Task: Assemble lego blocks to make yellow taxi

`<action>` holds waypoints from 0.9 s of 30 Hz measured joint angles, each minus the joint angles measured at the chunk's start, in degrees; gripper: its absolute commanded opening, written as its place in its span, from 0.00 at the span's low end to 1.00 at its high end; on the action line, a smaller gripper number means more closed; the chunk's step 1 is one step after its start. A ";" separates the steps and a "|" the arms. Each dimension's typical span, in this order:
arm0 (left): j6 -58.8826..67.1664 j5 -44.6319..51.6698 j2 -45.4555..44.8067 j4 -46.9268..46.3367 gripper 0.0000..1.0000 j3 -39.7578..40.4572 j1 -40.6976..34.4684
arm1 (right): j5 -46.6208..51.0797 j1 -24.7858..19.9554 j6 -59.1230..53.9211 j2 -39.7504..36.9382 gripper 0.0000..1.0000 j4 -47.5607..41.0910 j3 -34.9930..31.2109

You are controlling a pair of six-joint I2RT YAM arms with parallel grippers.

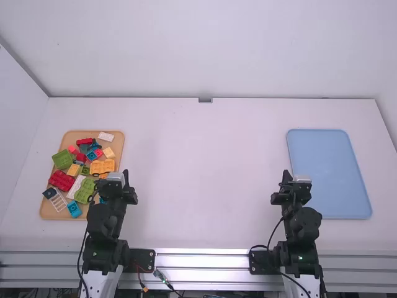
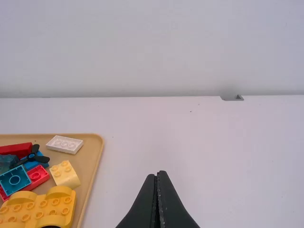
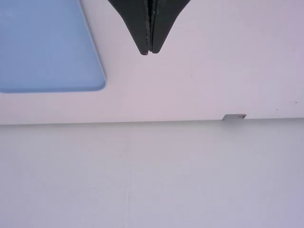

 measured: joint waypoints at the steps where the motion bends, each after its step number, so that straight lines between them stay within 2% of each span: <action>1: 0.00 0.00 0.00 0.02 0.00 0.00 0.00 | -0.04 0.00 -0.09 0.00 0.00 0.04 0.00; 8: -0.04 -0.02 0.31 0.04 0.03 0.00 0.00 | -0.37 0.00 -0.42 0.24 0.03 0.17 0.00; 16: 0.00 -0.26 4.00 -1.22 0.11 1.53 0.00 | -1.11 0.00 -0.52 4.09 0.11 0.28 0.70; 27: 0.55 -2.43 16.33 -3.23 0.28 12.15 -0.17 | -2.49 0.33 -3.41 15.76 0.28 1.07 9.57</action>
